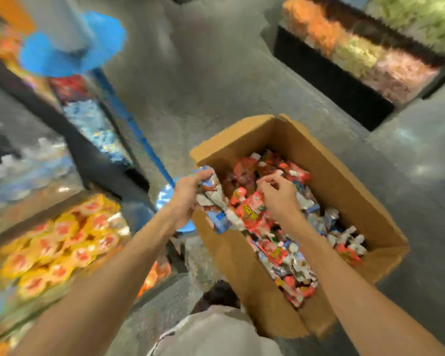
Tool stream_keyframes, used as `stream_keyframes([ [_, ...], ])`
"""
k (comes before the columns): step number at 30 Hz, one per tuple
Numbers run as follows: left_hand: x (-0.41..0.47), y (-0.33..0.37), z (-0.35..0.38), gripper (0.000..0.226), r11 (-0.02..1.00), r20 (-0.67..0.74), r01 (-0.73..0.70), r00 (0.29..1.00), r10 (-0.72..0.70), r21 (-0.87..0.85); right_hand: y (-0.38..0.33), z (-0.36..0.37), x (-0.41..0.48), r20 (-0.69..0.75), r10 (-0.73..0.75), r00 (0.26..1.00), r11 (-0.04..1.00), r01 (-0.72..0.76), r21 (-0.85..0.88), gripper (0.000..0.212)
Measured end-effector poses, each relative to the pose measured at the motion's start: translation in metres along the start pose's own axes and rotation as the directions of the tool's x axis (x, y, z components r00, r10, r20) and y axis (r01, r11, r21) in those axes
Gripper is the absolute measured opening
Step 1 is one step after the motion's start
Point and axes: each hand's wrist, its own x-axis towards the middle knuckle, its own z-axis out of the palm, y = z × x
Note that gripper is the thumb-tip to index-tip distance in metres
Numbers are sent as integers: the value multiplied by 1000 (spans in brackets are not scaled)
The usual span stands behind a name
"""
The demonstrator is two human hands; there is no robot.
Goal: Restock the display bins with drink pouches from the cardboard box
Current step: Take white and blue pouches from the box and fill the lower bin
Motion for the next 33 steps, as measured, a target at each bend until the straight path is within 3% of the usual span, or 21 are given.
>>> stream_keyframes([
  [7, -126, 40, -135, 23, 888, -221, -255, 959, 180, -382, -101, 109, -75, 190, -101, 976, 965, 49, 259, 27],
  [10, -178, 44, -192, 44, 837, -311, -340, 925, 216, -429, -134, 157, -113, 221, -127, 967, 947, 52, 316, 19],
  [12, -215, 48, -230, 41, 826, -359, -376, 905, 229, -420, -159, 197, -148, 318, -117, 941, 907, -29, 421, 4],
  [13, -234, 50, -248, 35, 821, -380, -394, 894, 238, -413, -172, 220, -168, 365, -130, 922, 887, -57, 458, 7],
  [17, -311, 52, -332, 35, 813, -395, -459, 863, 314, -358, -226, 314, -274, 538, -250, 805, 833, -104, 543, 20],
  [23, -431, 61, -467, 33, 774, -455, -584, 774, 440, -244, -287, 448, -427, 627, -325, 708, 785, -168, 597, 23],
  [30, -521, 110, -587, 24, 639, -526, -741, 634, 566, -207, -367, 544, -526, 649, -578, 495, 781, 105, 616, 20],
  [33, -541, 130, -632, 27, 607, -507, -774, 602, 617, -181, -403, 581, -536, 659, -662, 357, 746, 221, 629, 35],
])
